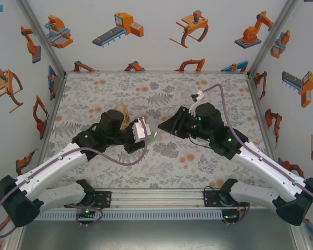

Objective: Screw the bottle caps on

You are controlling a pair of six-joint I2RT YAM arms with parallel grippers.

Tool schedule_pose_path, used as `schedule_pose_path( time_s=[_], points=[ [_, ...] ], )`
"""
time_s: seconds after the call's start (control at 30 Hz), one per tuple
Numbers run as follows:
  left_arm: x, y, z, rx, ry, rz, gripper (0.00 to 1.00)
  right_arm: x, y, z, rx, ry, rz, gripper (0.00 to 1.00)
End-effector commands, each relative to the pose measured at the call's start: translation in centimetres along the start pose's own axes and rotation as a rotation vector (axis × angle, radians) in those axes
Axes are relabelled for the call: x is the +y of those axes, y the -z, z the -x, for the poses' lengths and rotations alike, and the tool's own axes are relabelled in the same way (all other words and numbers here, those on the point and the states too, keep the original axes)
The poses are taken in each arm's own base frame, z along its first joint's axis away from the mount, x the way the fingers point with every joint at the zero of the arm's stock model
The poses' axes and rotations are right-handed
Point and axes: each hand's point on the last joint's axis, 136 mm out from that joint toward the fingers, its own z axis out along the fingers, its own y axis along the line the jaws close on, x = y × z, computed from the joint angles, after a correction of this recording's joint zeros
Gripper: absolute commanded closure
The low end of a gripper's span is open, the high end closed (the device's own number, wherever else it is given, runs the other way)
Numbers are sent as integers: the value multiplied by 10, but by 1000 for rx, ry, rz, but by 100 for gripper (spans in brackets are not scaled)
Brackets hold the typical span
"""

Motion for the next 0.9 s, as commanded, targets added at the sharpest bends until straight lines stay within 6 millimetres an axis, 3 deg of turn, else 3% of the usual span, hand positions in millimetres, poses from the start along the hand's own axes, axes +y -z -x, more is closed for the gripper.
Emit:
schedule_pose_path(
  time_s=[0.0, 0.07, 0.23, 0.3, 0.43, 0.53, 0.7, 0.87],
  points=[
    [5, 12, 64, -239, -93, 2, 100, -14, -5, -10, 21, -64, -49, 80],
    [2, 9, 59, -225, -101, -16, 100, -9, 1, -8, 23, -17, -40, 72],
    [-9, 2, 44, -176, -97, -71, 100, 13, 26, 7, -17, 183, -27, 38],
    [-14, 1, 40, -163, -97, -102, 100, 23, 35, 12, -30, 268, -15, 30],
    [-28, 4, 36, -154, -103, -174, 100, 44, 49, 17, -44, 465, 36, 28],
    [-38, 7, 36, -157, -101, -230, 100, 64, 58, 9, -35, 664, 147, 33],
    [-55, 13, 39, -185, -85, -329, 100, 90, 83, -28, -3, 1082, 419, 37],
    [-61, 16, 44, -204, -69, -371, 100, 90, 103, -61, 62, 1384, 582, 39]
  ],
)
